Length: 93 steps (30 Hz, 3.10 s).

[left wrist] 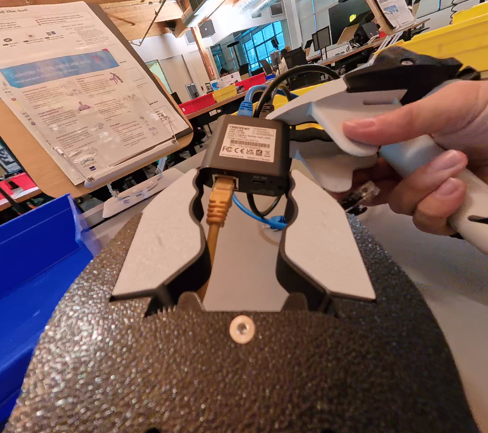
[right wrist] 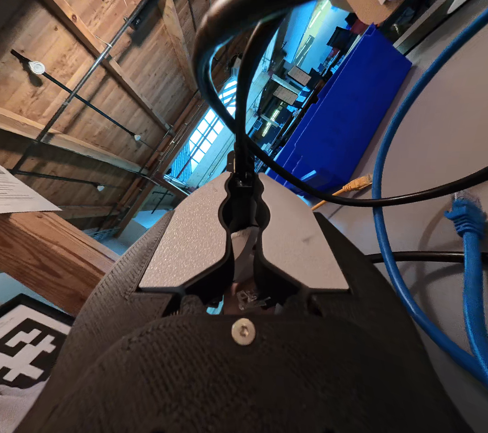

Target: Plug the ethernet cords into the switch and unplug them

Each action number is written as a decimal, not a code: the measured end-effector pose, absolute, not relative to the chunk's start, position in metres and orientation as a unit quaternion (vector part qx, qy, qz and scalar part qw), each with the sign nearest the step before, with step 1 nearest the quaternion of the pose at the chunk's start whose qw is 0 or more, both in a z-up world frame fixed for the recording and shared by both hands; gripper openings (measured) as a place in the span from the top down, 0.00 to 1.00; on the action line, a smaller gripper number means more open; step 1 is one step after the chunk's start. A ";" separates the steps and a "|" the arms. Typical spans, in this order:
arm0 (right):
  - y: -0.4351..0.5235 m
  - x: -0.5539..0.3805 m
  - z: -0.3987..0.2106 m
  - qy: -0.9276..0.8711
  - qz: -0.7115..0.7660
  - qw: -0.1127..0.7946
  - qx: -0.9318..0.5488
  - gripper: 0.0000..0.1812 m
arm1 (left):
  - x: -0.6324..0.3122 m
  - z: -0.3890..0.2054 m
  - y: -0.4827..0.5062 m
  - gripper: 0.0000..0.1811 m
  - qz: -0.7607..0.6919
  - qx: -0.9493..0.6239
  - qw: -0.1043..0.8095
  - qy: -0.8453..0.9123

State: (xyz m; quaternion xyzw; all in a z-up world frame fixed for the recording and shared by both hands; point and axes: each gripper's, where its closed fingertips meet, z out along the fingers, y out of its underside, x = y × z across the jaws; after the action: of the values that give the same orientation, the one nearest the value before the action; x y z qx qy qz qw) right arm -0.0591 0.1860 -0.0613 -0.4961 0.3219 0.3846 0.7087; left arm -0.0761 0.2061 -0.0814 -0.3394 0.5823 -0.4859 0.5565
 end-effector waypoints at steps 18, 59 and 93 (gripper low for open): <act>0.189 -0.056 -0.059 0.277 0.319 0.738 -0.526 0.92 | -0.075 -0.079 0.208 0.67 -0.482 -0.358 0.576 0.554; 0.187 -0.054 -0.060 0.294 0.346 0.740 -0.497 0.92 | -0.072 -0.082 0.203 0.67 -0.479 -0.362 0.565 0.566; 0.188 -0.061 -0.046 0.294 0.440 0.713 -0.460 0.92 | -0.080 -0.066 0.205 0.67 -0.503 -0.335 0.574 0.553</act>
State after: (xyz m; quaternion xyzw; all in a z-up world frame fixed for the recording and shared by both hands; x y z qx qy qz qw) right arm -0.0610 0.1885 -0.0456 -0.4604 0.2935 0.4403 0.7127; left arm -0.0802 0.2048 -0.0660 -0.3353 0.5525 -0.5031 0.5737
